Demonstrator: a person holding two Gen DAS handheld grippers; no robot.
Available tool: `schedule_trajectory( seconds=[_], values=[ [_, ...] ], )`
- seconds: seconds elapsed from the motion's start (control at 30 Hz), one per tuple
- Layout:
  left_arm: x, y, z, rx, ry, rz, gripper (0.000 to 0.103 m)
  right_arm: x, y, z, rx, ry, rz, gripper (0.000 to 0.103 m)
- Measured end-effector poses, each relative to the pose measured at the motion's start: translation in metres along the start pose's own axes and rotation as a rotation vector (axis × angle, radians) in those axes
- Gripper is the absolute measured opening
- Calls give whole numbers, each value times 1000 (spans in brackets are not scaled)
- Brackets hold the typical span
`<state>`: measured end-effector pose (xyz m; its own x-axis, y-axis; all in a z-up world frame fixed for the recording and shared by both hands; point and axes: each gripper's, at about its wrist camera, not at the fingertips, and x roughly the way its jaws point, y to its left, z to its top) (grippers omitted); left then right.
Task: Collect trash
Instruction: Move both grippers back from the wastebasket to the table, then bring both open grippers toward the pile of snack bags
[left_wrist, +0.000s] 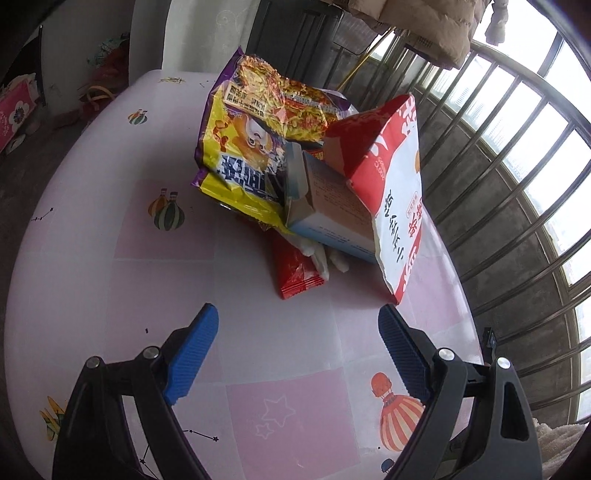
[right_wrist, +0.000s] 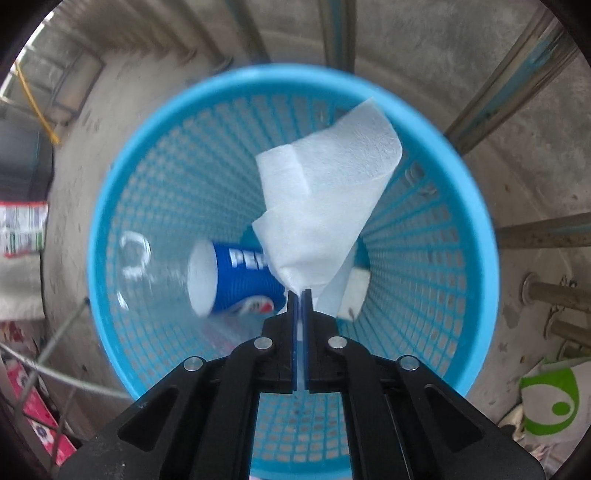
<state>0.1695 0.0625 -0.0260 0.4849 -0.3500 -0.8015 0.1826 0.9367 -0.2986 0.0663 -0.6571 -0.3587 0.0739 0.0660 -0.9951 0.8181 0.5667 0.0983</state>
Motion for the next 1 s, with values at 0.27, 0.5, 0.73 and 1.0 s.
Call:
schedule_trajectory(
  seconds=[0.27,0.5,0.73,1.0],
  values=[
    [0,12,-3,-30,-31,-1,89,-60,0,-14,58,-159,5,62],
    [-1,28,-12,-67,-62,39,92,-180,50,-60,96,-398,297,72],
    [-9,40,-27,-107,-119,77,92,-303,179,-154,-400,-580,385,95],
    [-19,58,-45,-131,-150,187,97,-323,296,-269,-924,-571,333,95]
  ],
)
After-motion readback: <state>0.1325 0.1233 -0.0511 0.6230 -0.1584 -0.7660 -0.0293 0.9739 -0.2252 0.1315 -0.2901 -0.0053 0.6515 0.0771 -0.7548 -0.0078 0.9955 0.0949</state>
